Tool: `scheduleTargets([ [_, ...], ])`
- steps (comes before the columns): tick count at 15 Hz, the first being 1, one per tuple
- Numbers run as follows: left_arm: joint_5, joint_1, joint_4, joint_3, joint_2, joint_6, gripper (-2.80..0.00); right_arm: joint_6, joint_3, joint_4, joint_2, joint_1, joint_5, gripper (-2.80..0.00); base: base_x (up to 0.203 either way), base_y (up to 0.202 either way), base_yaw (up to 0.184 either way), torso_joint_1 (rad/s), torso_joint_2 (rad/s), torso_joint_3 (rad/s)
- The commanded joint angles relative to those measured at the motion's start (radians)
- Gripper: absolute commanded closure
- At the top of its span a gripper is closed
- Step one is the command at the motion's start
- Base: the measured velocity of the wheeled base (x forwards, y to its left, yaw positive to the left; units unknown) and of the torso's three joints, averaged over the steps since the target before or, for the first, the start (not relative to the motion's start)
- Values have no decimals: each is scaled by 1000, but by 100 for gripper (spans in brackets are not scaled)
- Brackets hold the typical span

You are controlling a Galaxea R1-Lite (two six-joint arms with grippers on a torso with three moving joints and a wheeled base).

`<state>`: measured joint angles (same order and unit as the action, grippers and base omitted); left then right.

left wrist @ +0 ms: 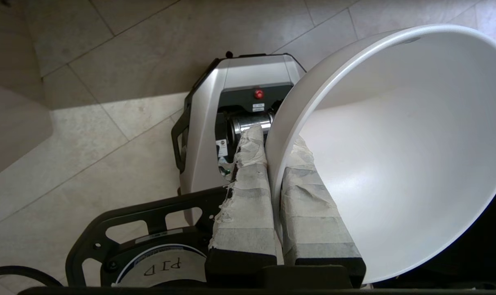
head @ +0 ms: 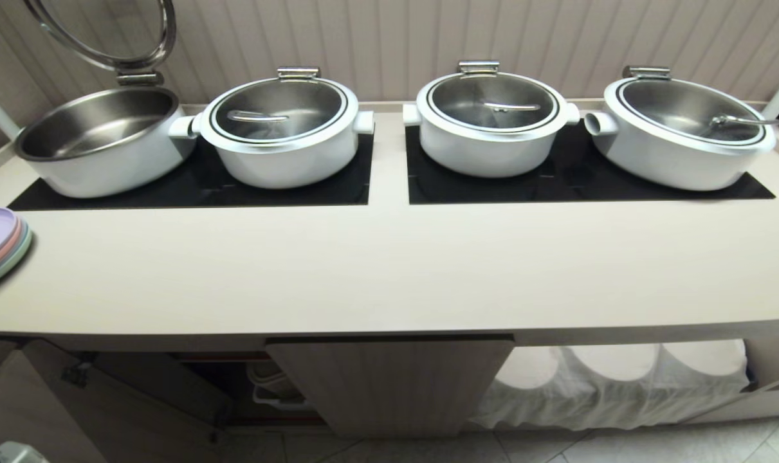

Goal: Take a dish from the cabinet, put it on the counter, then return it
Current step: Place it on the table

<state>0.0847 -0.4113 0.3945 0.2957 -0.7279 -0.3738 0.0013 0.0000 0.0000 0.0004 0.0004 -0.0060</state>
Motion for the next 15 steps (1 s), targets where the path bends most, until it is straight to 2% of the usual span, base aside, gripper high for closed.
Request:
scheduleTargets([
  [1, 1, -11, 3, 2, -2, -2, 0, 0, 0, 0, 0, 0, 0, 0, 0, -191, 0, 2, 2, 2],
  [15, 0, -14, 11, 11, -25, -2, 0, 0, 0, 0, 0, 1, 0, 0, 0, -194, 1, 3, 2, 2],
])
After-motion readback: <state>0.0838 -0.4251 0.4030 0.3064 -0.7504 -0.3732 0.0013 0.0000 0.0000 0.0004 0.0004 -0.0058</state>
